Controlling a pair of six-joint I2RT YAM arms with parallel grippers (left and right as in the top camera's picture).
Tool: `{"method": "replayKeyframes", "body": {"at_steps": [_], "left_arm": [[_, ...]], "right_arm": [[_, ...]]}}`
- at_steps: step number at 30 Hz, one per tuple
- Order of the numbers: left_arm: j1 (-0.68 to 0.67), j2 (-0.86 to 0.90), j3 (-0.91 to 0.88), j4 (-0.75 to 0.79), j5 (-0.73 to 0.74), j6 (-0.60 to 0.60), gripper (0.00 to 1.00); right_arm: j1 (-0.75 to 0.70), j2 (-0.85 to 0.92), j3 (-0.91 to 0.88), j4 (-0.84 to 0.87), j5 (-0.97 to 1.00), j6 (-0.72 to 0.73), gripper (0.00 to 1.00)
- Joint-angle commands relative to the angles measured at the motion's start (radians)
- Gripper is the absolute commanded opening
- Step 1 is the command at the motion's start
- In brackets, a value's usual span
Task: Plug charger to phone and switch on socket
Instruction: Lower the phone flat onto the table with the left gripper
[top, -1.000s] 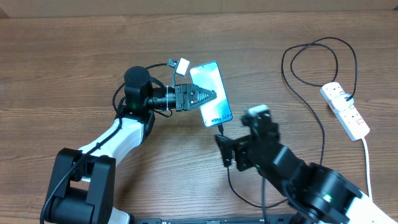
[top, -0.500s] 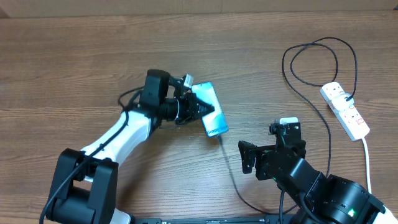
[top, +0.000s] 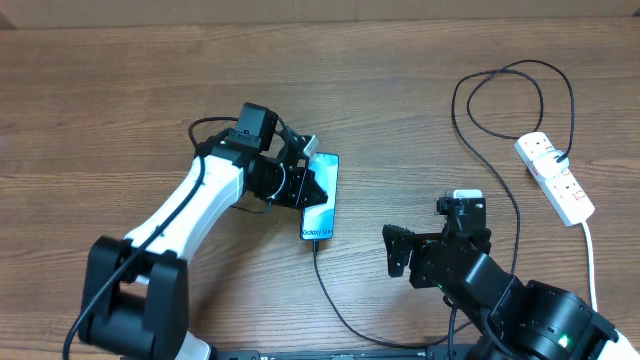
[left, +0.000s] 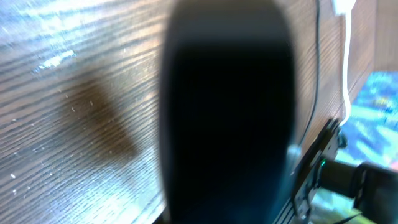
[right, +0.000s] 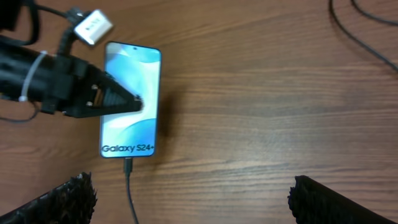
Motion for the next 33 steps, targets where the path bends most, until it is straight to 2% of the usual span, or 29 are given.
{"method": "replayKeyframes", "body": {"at_steps": [1, 7, 10, 22, 31, 33], "left_arm": [[0.016, 0.077, 0.022, -0.004, 0.06, 0.115, 0.04], [0.08, 0.199, 0.022, 0.011, 0.196, 0.141, 0.04], [0.111, 0.23, 0.022, 0.006, 0.216, 0.14, 0.04], [0.129, 0.292, 0.001, -0.011, 0.101, 0.178, 0.07], [0.128, 0.298, -0.003, -0.012, 0.018, 0.177, 0.13], [0.128, 0.298, -0.005, -0.013, -0.022, 0.162, 0.15]], "right_arm": [[-0.005, 0.014, 0.009, 0.002, -0.073, 0.008, 1.0], [-0.005, 0.069, 0.004, 0.001, -0.187, 0.008, 1.0], [-0.005, 0.107, 0.004, 0.0, -0.206, 0.008, 1.0], [-0.005, 0.285, 0.004, 0.012, -0.283, 0.008, 1.0], [-0.005, 0.337, 0.004, 0.187, -0.405, 0.009, 1.0], [-0.005, 0.343, 0.004, 0.191, -0.407, 0.053, 1.0]]}}
